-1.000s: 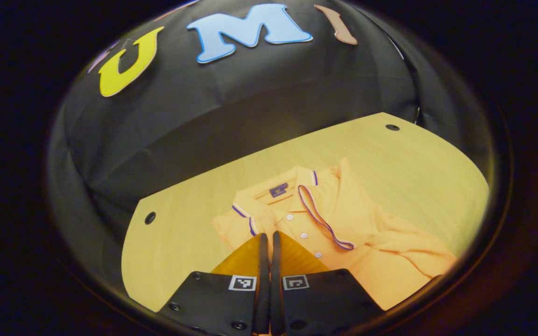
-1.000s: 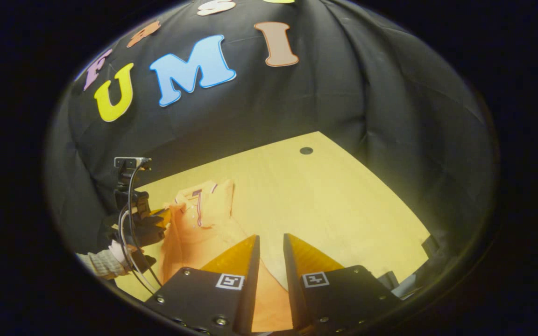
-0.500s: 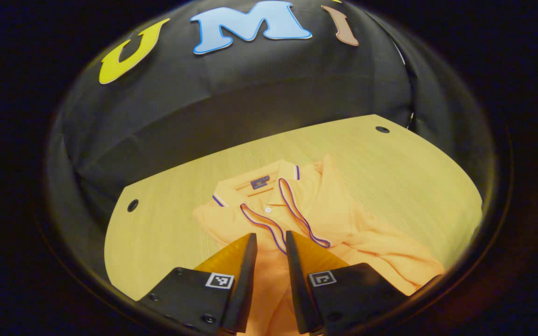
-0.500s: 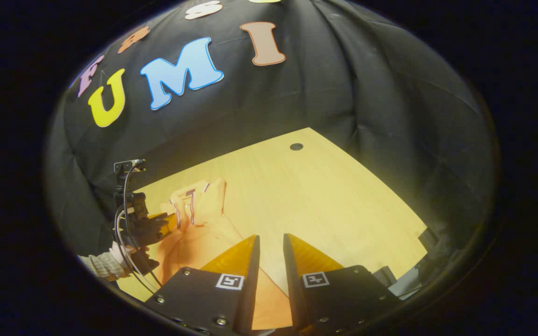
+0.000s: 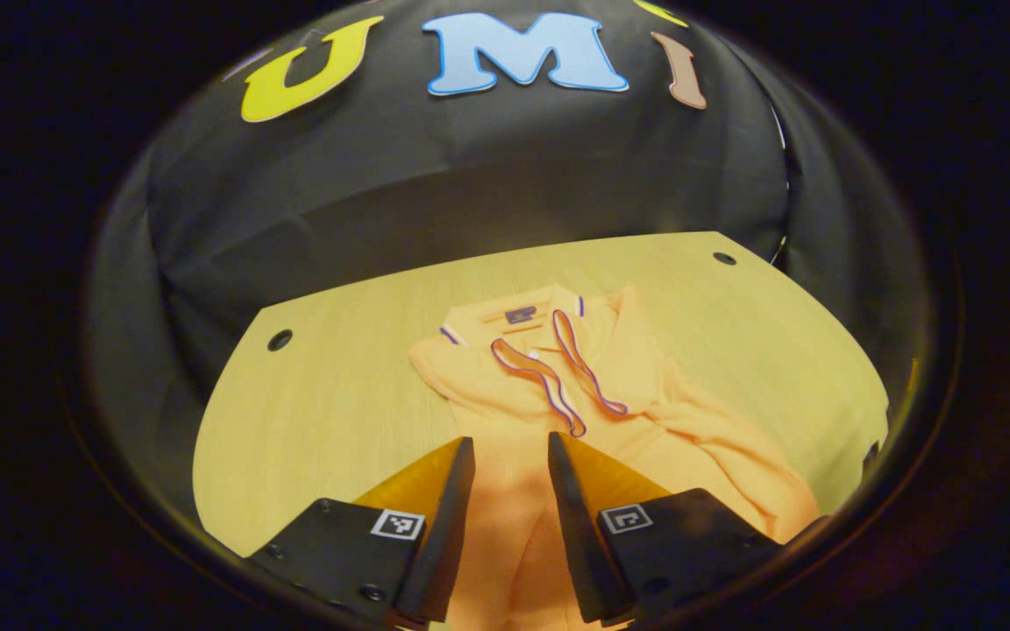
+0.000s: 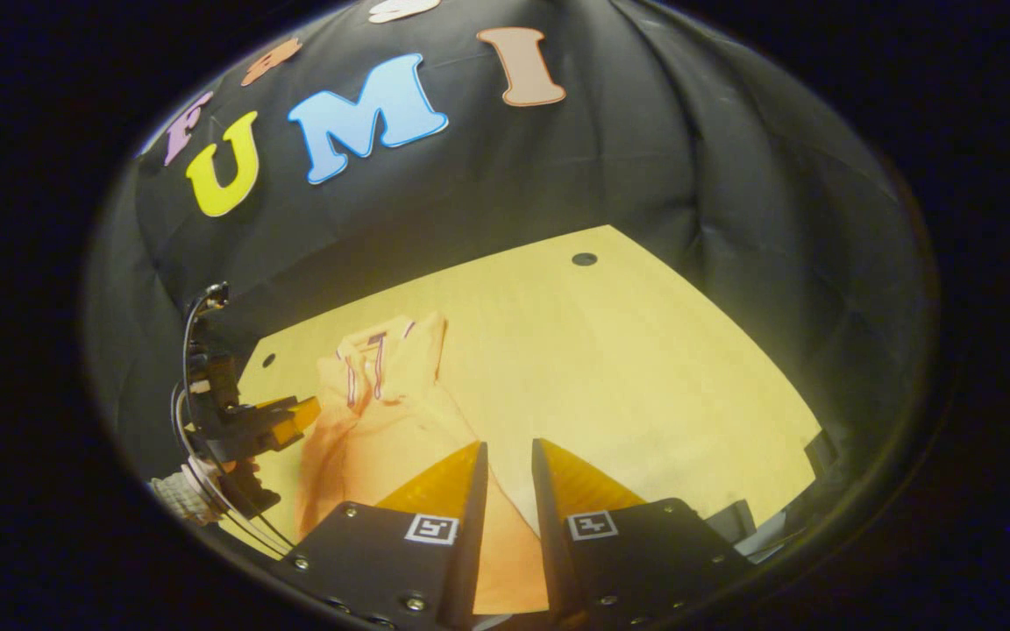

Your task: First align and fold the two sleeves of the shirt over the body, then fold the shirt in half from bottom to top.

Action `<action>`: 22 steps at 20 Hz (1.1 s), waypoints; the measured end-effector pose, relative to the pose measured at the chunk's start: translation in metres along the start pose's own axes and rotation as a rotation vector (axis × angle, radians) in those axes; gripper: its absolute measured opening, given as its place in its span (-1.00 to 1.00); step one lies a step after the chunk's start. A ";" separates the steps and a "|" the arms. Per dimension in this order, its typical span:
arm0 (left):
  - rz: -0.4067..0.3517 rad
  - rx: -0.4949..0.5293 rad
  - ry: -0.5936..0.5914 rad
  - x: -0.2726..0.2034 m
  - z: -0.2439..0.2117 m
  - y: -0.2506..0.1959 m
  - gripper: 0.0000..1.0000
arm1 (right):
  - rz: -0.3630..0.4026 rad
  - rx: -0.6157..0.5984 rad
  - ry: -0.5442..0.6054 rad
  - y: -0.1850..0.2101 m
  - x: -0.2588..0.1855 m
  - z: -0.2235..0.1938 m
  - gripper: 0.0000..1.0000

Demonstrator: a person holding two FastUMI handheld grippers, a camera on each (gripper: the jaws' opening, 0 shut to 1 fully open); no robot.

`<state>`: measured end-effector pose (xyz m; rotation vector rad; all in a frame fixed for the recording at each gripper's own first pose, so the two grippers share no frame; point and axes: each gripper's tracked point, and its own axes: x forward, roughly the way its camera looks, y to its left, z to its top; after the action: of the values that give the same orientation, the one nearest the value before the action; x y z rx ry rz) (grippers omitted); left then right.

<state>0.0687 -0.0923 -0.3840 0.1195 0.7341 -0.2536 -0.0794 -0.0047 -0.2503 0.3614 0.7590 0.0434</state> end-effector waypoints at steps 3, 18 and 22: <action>0.026 -0.018 0.031 -0.029 -0.028 0.014 0.32 | 0.033 -0.016 0.049 0.008 0.007 -0.016 -0.22; 0.079 -0.089 0.323 -0.138 -0.181 0.020 1.00 | 0.073 -0.109 0.412 0.014 0.022 -0.120 0.97; 0.055 -0.070 0.434 -0.153 -0.215 0.017 0.97 | 0.043 -0.139 0.506 0.008 0.015 -0.148 0.97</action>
<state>-0.1752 -0.0056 -0.4390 0.1296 1.1683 -0.1496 -0.1680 0.0500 -0.3563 0.2342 1.2415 0.2335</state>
